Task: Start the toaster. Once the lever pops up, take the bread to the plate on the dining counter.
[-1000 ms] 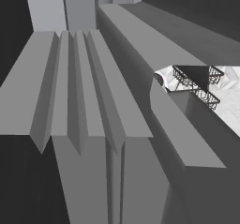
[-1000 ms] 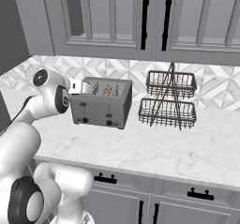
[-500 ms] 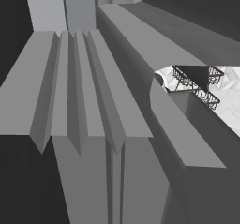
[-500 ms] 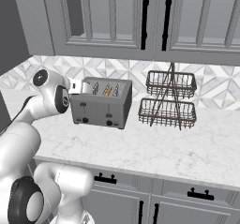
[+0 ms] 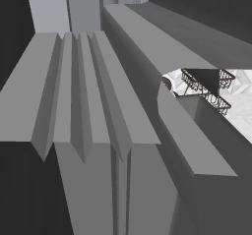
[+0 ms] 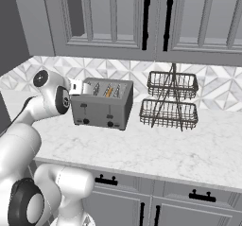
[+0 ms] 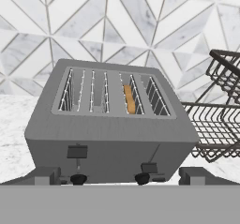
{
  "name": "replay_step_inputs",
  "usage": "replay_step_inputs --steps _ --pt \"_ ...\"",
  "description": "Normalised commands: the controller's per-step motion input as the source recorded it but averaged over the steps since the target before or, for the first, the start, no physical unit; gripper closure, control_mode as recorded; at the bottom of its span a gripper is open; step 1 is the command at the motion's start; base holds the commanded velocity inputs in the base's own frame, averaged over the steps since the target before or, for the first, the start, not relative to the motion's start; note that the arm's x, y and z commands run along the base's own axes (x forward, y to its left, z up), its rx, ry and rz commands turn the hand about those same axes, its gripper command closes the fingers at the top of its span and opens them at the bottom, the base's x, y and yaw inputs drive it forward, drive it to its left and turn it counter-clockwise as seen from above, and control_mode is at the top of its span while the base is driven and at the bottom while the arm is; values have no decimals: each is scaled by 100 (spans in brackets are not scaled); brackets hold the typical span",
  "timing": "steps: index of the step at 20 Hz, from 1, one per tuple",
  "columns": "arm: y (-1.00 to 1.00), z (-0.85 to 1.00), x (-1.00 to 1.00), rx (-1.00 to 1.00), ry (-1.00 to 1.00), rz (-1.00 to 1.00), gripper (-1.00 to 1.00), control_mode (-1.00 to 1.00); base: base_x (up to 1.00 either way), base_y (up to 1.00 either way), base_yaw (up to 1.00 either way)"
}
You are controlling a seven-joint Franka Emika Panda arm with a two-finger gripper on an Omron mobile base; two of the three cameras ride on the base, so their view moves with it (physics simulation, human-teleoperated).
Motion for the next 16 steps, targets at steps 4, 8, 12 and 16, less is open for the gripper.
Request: replay_step_inputs --steps 4,8,12,16 --pt "0 0 0 0 0 0 -100 -100 0 0 0" --pt "0 0 0 0 0 0 -100 -100 0 0 0" --pt "0 0 0 0 0 0 -100 -100 0 0 0" --pt "0 0 0 0 0 0 -100 -100 0 0 0"
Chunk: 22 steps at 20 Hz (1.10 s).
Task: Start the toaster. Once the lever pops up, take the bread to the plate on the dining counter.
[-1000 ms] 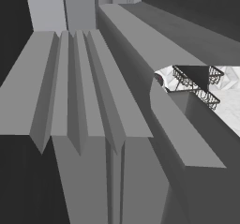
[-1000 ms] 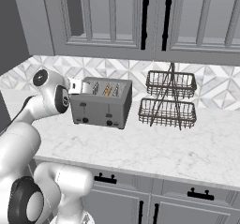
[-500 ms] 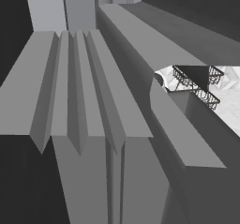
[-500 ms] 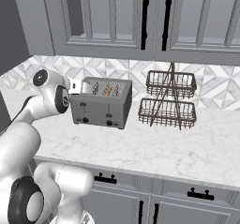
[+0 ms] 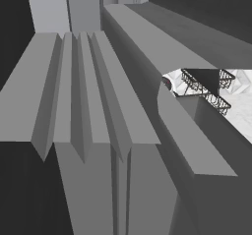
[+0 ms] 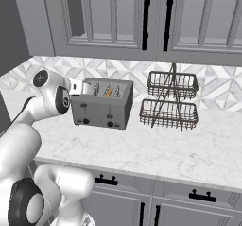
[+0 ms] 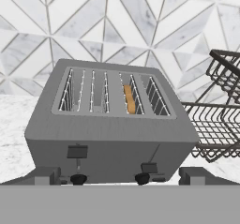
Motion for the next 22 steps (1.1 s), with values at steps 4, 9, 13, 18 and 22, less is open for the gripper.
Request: replay_step_inputs --steps 4,9,13,18,22 --pt "0 0 0 0 0 0 -100 -100 0 0 0" --pt "0 0 0 0 0 0 -100 -100 0 0 0" --pt "0 0 0 0 0 0 -100 -100 0 0 0" --pt "0 0 0 0 0 0 -100 -100 0 0 0" --pt "0 0 0 0 0 0 -100 -100 0 0 0"
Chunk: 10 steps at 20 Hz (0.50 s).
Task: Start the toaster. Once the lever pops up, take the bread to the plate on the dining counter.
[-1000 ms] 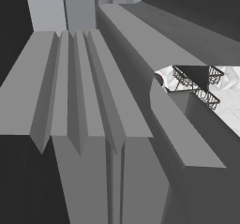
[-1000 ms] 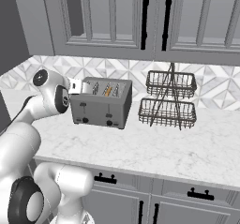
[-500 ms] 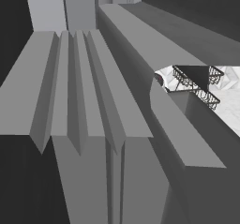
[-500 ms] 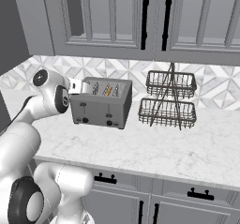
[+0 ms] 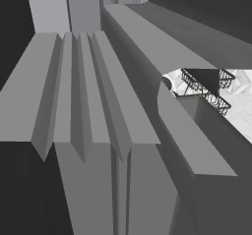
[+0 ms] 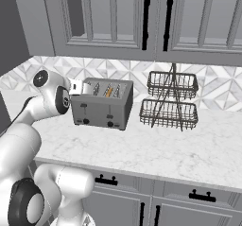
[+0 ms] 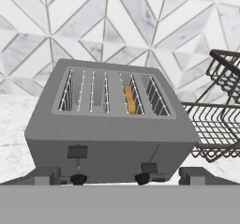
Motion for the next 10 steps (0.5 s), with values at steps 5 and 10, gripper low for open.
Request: replay_step_inputs --steps 5,10 --pt "0 0 0 0 0 0 -100 -100 0 0 0" --pt "0 0 0 0 0 0 -100 -100 0 0 0"
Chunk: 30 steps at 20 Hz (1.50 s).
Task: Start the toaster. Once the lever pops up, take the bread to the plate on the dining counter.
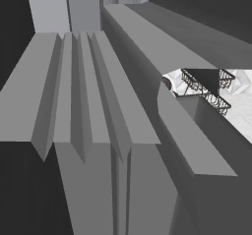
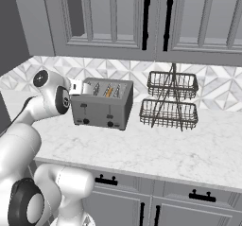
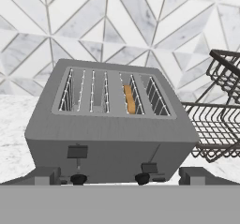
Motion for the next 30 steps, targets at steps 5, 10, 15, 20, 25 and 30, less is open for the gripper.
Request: replay_step_inputs --steps 5,10,15,20,25,30 --pt "0 0 0 0 0 0 -100 -100 0 0 0" --pt "0 0 0 0 0 0 -100 -100 0 0 0" --pt "0 0 0 0 0 0 -100 -100 0 0 0" --pt "0 0 0 0 0 0 -100 -100 0 0 0" --pt "0 0 0 0 0 0 -100 -100 0 0 0" --pt "0 0 0 0 0 0 -100 -100 0 0 0"
